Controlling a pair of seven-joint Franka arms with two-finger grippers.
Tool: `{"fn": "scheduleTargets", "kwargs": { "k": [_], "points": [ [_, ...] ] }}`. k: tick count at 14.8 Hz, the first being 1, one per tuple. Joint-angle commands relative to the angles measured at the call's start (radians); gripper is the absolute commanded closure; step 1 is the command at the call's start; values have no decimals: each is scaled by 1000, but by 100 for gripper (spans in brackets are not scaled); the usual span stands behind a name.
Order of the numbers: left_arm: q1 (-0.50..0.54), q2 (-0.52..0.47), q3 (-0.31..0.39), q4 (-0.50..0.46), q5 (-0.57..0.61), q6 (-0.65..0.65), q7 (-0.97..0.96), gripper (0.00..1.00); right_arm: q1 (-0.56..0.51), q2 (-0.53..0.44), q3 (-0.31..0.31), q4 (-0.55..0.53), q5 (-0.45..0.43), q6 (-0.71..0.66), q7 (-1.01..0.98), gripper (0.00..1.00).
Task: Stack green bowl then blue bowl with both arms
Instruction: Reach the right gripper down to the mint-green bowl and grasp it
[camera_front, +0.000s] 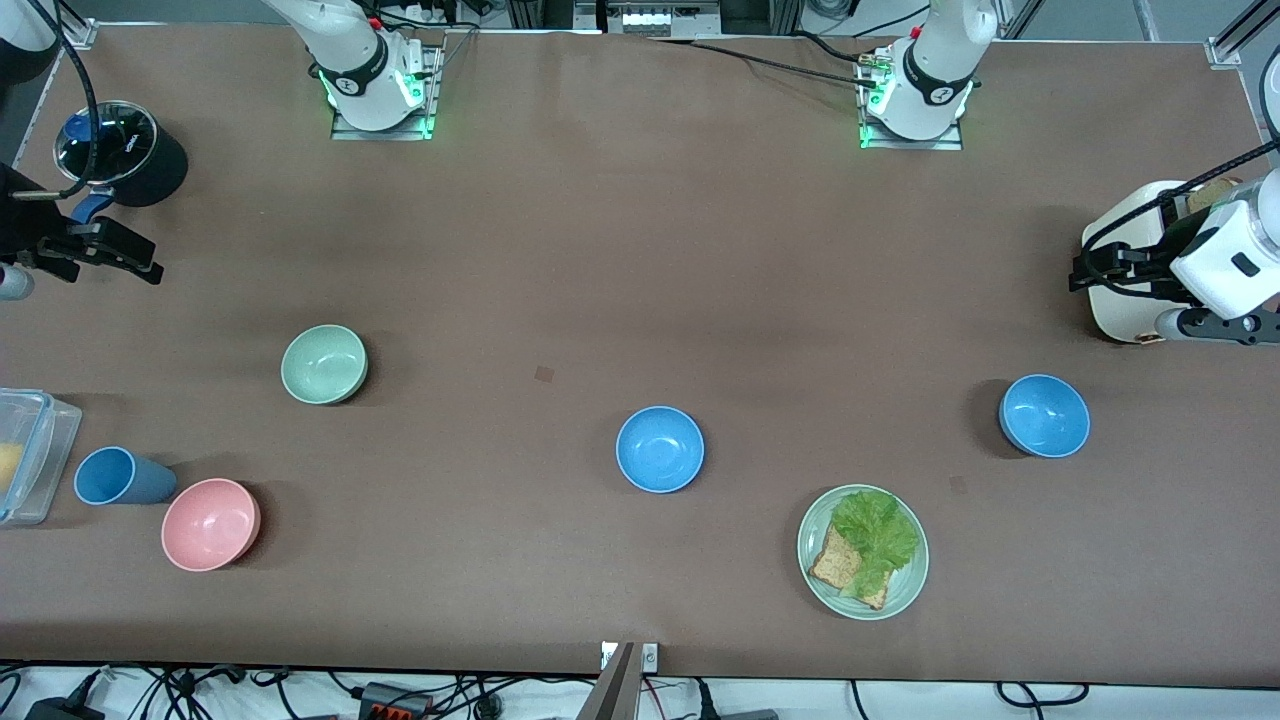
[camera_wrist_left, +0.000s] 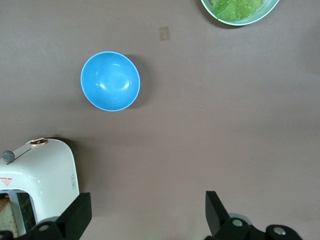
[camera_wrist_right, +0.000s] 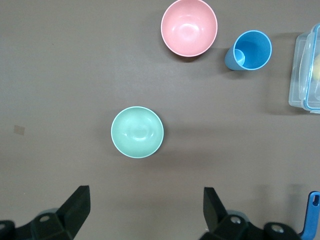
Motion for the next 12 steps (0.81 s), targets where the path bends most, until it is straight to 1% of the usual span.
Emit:
{"fn": "scheduleTargets", "kwargs": {
  "k": [1, 5, 7, 10, 12],
  "points": [
    [10, -1, -1, 7, -42, -14, -11, 0, -1, -23, 4, -31, -14, 15, 6, 0],
    [8, 0, 1, 8, -42, -14, -9, 0, -1, -20, 4, -31, -14, 17, 5, 0],
    [8, 2, 1, 8, -42, -14, -4, 0, -3, 6, 4, -31, -14, 23, 5, 0],
    [10, 2, 3, 8, -42, -14, 0, 0, -4, 83, 4, -49, -14, 52, 6, 0],
    [10, 3, 4, 8, -42, -14, 0, 0, -4, 161, 4, -68, -14, 89, 8, 0]
  ]
}}
